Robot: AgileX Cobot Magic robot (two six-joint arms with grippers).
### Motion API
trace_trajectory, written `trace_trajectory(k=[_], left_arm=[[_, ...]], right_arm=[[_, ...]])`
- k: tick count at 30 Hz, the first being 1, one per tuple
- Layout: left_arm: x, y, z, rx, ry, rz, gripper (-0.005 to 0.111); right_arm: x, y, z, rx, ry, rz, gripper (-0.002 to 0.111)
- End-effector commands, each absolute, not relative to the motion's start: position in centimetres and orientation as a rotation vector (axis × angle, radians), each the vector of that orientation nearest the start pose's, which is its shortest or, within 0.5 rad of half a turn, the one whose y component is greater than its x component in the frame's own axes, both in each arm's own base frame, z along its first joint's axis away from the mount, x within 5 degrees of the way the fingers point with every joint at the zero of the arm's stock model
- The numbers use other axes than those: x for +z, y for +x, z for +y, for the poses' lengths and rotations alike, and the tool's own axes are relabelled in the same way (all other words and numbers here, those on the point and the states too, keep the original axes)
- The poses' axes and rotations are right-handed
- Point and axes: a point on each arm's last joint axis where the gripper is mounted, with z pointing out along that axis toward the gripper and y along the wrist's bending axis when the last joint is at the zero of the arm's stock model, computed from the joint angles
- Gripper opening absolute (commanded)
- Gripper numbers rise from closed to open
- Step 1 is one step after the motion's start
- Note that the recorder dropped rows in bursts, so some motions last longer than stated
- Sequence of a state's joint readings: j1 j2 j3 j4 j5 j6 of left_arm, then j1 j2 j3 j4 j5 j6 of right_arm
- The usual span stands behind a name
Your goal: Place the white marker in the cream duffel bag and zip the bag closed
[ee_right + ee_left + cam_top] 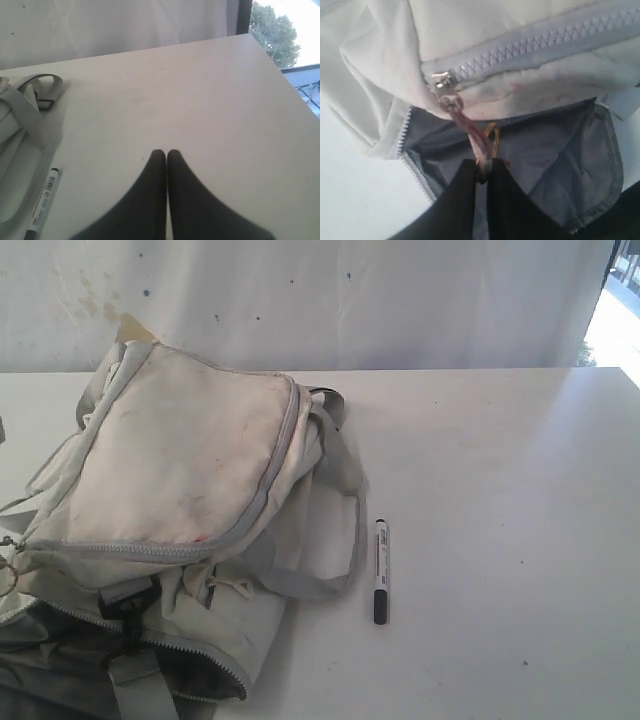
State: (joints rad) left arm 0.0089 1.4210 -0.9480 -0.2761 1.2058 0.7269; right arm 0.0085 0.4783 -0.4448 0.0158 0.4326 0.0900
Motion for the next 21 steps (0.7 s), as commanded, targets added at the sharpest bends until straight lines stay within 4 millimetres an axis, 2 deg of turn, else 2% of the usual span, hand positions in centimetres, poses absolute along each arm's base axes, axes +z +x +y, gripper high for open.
trace_trajectory(k=[1,4,7,10,16,21], left_arm=[[25.8,23.8,-3.1,-0.529,0.817,2.85,0.0],[26.4,24.0,-4.4,-0.726,0.772,2.747,0.0],[26.6,24.1,-4.7,-0.76,0.79,2.712,0.0],[27.2,24.3,-5.6,-0.895,0.771,2.604,0.0],[27.7,24.5,-6.1,-0.965,0.767,2.53,0.0],[27.7,24.5,-6.1,-0.97,0.764,2.527,0.0]], right_arm=[[28.9,10.0,0.6,0.163,0.117,1.963,0.0],[29.0,10.0,1.3,0.247,0.06,1.968,0.0],[29.0,9.9,1.7,0.29,0.039,1.969,0.0],[28.8,9.8,1.8,0.297,0.034,1.99,0.0],[28.6,9.9,2.0,0.325,0.031,2.021,0.0],[28.0,11.0,3.2,0.464,-0.066,2.08,0.0]])
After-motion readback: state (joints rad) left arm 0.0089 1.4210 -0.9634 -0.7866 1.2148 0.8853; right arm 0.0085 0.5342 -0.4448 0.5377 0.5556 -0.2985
